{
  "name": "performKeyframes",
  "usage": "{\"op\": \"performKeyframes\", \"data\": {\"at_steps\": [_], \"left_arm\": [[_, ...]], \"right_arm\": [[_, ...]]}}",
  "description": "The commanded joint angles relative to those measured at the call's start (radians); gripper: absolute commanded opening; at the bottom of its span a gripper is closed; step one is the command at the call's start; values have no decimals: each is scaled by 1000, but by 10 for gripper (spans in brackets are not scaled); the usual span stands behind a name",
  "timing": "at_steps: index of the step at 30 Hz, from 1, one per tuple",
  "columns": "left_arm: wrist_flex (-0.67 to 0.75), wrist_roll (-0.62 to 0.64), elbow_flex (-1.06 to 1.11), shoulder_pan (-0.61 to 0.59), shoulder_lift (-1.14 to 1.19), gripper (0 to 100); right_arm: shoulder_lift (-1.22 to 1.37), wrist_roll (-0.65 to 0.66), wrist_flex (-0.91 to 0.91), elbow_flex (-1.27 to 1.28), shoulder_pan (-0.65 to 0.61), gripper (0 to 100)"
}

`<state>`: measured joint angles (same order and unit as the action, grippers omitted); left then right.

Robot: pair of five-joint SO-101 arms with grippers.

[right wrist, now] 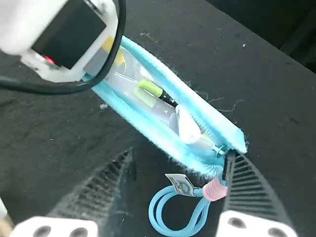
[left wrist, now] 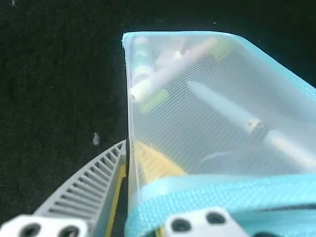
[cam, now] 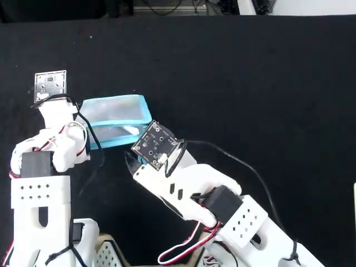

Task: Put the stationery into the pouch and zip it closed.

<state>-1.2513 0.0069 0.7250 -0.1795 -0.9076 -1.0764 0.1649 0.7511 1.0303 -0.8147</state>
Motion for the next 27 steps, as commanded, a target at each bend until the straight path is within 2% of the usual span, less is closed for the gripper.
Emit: {"op": "performKeyframes", "data": {"at_steps": [1,11,16,18,23,27], "left_arm": [[6,8,-2,-13,5,30],[6,8,-2,-5,5,30],[6,8,-2,-4,5,30],[5,8,-2,-4,5,30],[5,8,-2,-4,5,30],[5,8,-2,-4,5,30]], "right_arm": [[-12,9,-12,-67,-14,270],[-18,0,-21,-84,-23,270],[-114,0,-17,-73,-144,269],[-162,0,-21,-45,-157,269],[-257,2,-94,44,-132,269],[-305,0,-157,105,-64,269]]}}
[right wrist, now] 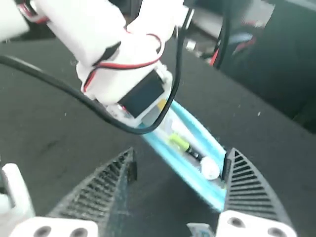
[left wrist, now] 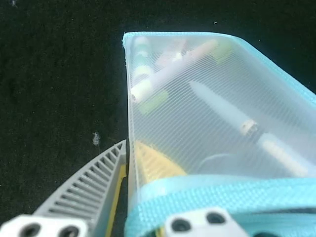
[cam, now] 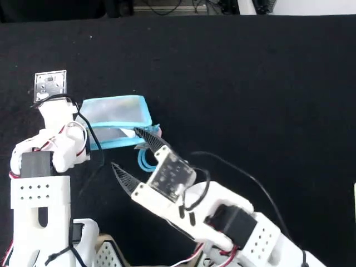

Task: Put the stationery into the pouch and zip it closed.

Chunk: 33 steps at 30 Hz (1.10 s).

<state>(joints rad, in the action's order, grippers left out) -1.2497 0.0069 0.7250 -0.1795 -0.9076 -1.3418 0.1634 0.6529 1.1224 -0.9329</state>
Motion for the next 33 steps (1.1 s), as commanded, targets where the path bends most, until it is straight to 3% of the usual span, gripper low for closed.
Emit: {"op": "performKeyframes", "data": {"at_steps": [1,4,10,19,24,29,33], "left_arm": [[3,8,-2,-4,5,30],[3,8,-2,-4,5,30],[3,8,-2,-4,5,30],[3,8,-2,-4,5,30],[3,8,-2,-5,5,30],[3,8,-2,-8,5,30],[3,8,-2,-8,5,30]], "right_arm": [[-42,2,-72,28,68,269],[-24,-48,-127,73,78,264],[107,-98,-236,91,80,119],[220,-103,-275,76,84,141],[219,-97,-230,48,84,142],[101,-94,-46,-53,95,144],[-54,-94,52,-85,207,144]]}}
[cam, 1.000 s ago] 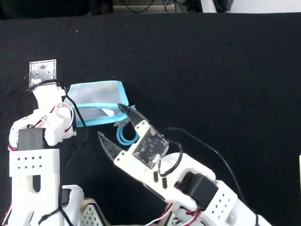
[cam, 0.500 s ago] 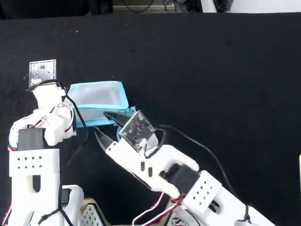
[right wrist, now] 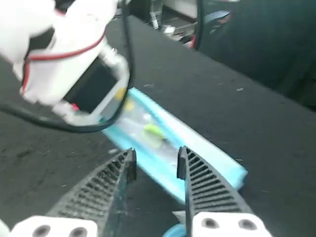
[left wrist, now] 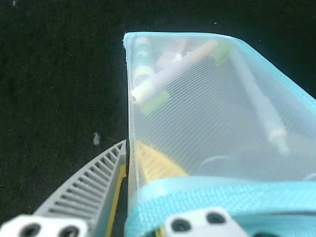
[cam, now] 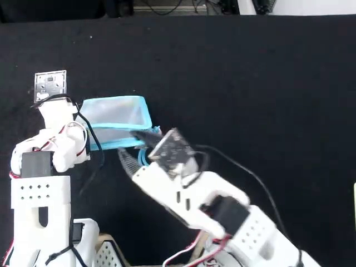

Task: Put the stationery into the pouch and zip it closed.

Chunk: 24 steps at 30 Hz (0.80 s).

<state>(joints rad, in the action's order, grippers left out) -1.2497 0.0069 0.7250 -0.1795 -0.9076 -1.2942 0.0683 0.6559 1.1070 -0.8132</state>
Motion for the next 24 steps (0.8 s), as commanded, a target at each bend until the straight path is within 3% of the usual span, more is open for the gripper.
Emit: {"op": "performKeyframes", "data": {"at_steps": [1,4,15,24], "left_arm": [[3,8,-2,-7,5,30],[3,8,-2,-5,5,30],[8,8,-2,-15,5,30],[12,26,-12,-79,5,30]], "right_arm": [[-131,2,52,-62,120,144],[-173,2,14,7,184,145],[-176,140,-169,274,183,145],[-180,147,-207,315,183,145]]}}
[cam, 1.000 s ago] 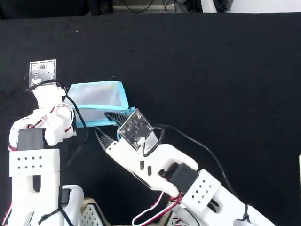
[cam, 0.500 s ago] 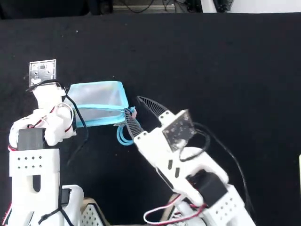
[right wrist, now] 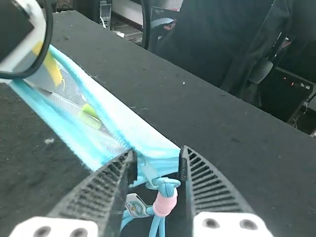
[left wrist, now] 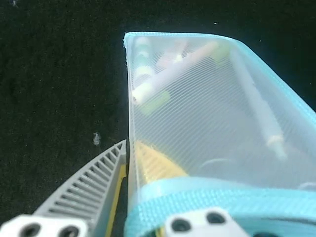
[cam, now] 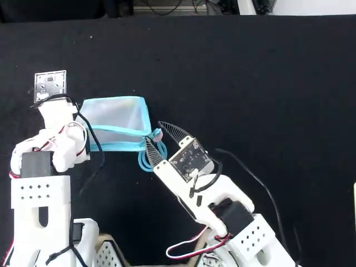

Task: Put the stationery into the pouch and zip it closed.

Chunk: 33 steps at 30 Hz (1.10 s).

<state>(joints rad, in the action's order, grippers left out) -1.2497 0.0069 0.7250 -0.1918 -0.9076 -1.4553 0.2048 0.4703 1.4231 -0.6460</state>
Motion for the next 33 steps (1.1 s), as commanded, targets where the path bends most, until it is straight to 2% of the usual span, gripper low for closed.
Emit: {"op": "performKeyframes", "data": {"at_steps": [1,4,8,10,18,26,33], "left_arm": [[12,44,-13,-91,5,30],[23,71,-22,-139,5,30],[32,71,-19,-140,5,30],[32,71,-19,-140,5,31],[29,71,-19,-140,5,31],[29,71,-19,-140,5,31],[29,71,-19,-139,5,31]], "right_arm": [[-19,11,-17,-5,18,144],[-21,11,58,-59,20,142],[-18,12,201,-153,15,144],[-10,14,207,-154,15,145],[-8,114,173,-82,-84,145],[16,114,112,-61,-26,145],[251,110,-32,-68,-21,145]]}}
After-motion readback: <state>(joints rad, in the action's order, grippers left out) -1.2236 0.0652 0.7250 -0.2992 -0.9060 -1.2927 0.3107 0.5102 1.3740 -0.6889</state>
